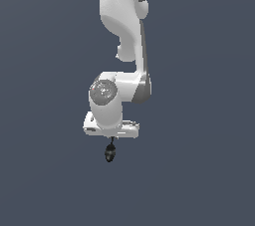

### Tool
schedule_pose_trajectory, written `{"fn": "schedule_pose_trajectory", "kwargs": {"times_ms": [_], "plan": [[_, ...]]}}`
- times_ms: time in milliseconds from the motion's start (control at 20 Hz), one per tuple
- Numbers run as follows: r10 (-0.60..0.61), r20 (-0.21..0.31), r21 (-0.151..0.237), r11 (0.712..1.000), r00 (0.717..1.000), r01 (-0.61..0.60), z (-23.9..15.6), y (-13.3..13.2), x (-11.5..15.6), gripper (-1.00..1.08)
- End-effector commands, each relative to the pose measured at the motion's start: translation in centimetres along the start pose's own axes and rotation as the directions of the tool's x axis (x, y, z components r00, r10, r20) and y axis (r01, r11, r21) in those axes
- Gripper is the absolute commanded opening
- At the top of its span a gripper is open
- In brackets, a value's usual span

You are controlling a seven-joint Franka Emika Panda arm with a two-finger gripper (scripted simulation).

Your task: Pick up the object and move it to a goal position.

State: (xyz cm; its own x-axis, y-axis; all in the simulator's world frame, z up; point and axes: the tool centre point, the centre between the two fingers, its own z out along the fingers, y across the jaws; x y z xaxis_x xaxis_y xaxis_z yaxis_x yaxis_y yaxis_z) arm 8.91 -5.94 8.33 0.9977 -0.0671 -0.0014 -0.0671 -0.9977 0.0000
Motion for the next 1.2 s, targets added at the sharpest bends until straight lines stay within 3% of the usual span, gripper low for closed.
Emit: {"fn": "schedule_pose_trajectory", "kwargs": {"times_ms": [0, 1150], "plan": [[-0.001, -0.002, 0.000, 1.000, 1.000, 0.001, -2.6, -1.6, 0.0, -1.00], [0.000, -0.002, -0.001, 1.000, 1.000, 0.000, -24.4, -14.7, 0.3, -1.00]]}}
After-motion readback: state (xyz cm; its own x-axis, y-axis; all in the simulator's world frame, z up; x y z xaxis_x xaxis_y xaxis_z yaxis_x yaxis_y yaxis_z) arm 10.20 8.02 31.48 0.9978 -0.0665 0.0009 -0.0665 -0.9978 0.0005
